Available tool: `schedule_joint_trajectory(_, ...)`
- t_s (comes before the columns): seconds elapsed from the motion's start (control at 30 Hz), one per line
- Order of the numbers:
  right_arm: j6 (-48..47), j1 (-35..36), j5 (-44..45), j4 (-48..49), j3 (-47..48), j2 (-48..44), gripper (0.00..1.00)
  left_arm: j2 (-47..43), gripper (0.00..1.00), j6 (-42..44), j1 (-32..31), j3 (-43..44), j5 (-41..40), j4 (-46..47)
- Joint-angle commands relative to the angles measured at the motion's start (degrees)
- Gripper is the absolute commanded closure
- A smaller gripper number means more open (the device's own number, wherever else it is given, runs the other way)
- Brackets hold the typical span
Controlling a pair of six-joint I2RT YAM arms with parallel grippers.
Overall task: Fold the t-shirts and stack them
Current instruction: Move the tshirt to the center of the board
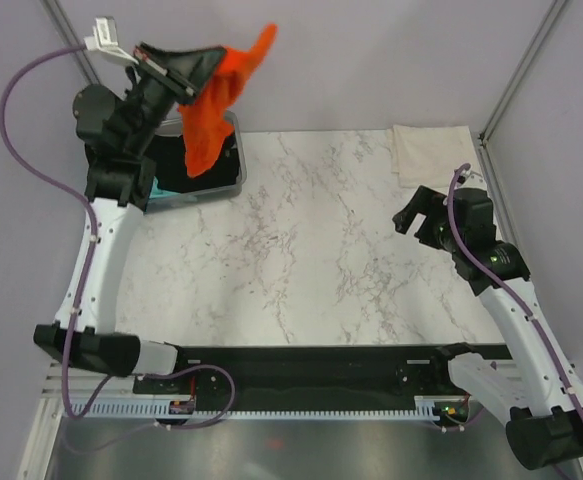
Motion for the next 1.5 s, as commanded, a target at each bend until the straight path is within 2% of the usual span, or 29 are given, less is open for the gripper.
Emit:
schedule_joint_trajectory(0.0,0.95,0.40,-4.94,-0.53,0.71,-2.05,0.02,-7.73,0.96,3.93,-3.75,-15.94,9.64,-3.46)
schedule_joint_trajectory(0.03,1.04,0.58,-5.48,-0.62,0.44,-2.23,0.02,-12.11,0.86,5.24,-6.63,-19.37,10.44,-7.55)
schedule_joint_trajectory(0.1,0.95,0.75,-7.32,-0.79,-0.61,-2.41,0.02,-16.35,0.56,12.41,-12.42,-27.29,9.48,-14.85)
schedule_joint_trajectory(0.13,0.86,0.93,-8.38,-0.71,-1.14,-2.50,0.02,-17.94,0.18,14.81,-13.59,-29.49,10.00,-18.28)
schedule_joint_trajectory(0.17,0.60,1.10,-10.30,-0.53,-2.36,-2.32,0.02,-21.00,0.13,16.92,-14.56,-33.25,8.96,-27.19)
schedule_joint_trajectory(0.2,-0.01,1.28,-13.19,-0.44,-2.81,-1.62,0.02,-22.77,0.10,21.21,-15.79,-35.38,8.52,-30.15)
schedule_joint_trajectory(0.23,-0.10,1.89,-14.53,-0.53,-3.25,-1.10,0.02,-24.79,0.09,23.51,-16.15,-37.58,7.99,-32.79)
schedule_joint_trajectory(0.27,-0.19,2.16,-15.32,-0.44,-4.47,0.13,0.02,-28.46,0.09,27.37,-16.24,-41.17,4.07,-39.87)
schedule_joint_trajectory(0.37,-0.98,4.70,-18.13,0.17,-6.76,3.64,0.05,-33.93,0.14,31.18,-16.33,-47.59,-2.72,-47.82)
schedule_joint_trajectory(0.4,-1.33,5.93,-18.93,0.61,-7.11,4.70,0.07,-34.64,0.14,30.58,-16.24,-48.92,-4.65,-52.81)
schedule_joint_trajectory(0.47,-2.12,11.63,-19.20,2.97,-7.64,7.59,0.07,-35.88,0.10,26.64,-16.24,-53.23,-11.24,-55.40)
schedule_joint_trajectory(0.53,-2.48,17.77,-18.50,6.49,-8.08,9.36,0.06,-37.11,0.00,21.11,-15.80,-56.04,-20.08,-60.05)
schedule_joint_trajectory(0.57,-2.65,19.55,-17.97,7.37,-8.17,11.11,0.06,-37.29,0.00,16.47,-15.28,-56.84,-23.01,-61.11)
schedule_joint_trajectory(0.63,-3.35,23.67,-16.22,8.34,-7.21,13.75,0.06,-36.50,0.00,15.37,-11.95,-58.68,-24.70,-60.25)
schedule_joint_trajectory(0.67,-4.14,24.91,-15.34,8.26,-6.51,16.98,0.05,-35.89,0.00,15.02,-10.37,-59.04,-24.71,-59.80)
schedule_joint_trajectory(0.7,-4.41,25.88,-14.98,8.26,-5.54,18.58,0.05,-34.84,0.00,15.45,-5.74,-59.22,-23.84,-59.10)
schedule_joint_trajectory(0.73,-5.11,27.28,-13.93,8.78,-3.45,21.56,0.05,-32.74,0.06,17.02,-0.39,-59.65,-20.87,-56.40)
schedule_joint_trajectory(0.77,-5.99,27.82,-13.31,9.31,-2.21,22.98,0.06,-31.24,0.06,17.90,-0.33,-59.92,-18.84,-54.63)
schedule_joint_trajectory(0.8,-6.86,28.17,-12.96,9.92,-0.89,24.56,0.06,-30.01,0.12,18.78,2.71,-60.27,-17.34,-51.92)
schedule_joint_trajectory(0.83,-8.09,28.18,-12.96,11.15,2.43,26.40,0.06,-26.25,0.22,19.84,3.00,-59.93,-18.20,-49.89)
schedule_joint_trajectory(0.9,-11.77,28.18,-13.22,12.56,6.83,33.95,0.10,-22.28,0.27,21.51,4.75,-58.87,-18.82,-45.93)
schedule_joint_trajectory(1.0,-14.60,28.26,-14.27,12.04,18.61,45.56,0.14,-14.81,0.27,26.25,6.61,-58.52,-15.14,-37.41)
schedule_joint_trajectory(1.03,-14.61,28.26,-14.19,12.30,22.55,47.67,0.14,-13.22,0.25,28.26,8.44,-57.91,-11.04,-34.69)
schedule_joint_trajectory(1.13,-14.96,28.26,-13.75,11.95,27.67,54.27,0.14,-6.98,0.16,33.29,8.46,-55.71,-7.49,-30.71)
schedule_joint_trajectory(1.23,-15.14,28.26,-14.01,10.63,29.09,58.05,0.15,-2.67,0.13,34.87,8.46,-54.48,-6.35,-27.99)
schedule_joint_trajectory(1.37,-14.17,28.26,-12.17,10.02,26.29,57.98,0.15,1.99,0.12,35.49,7.41,-52.46,-5.11,-26.75)
schedule_joint_trajectory(1.47,-13.82,28.35,-12.52,8.88,23.22,56.13,0.17,5.59,0.19,34.79,7.40,-50.79,-5.29,-26.67)
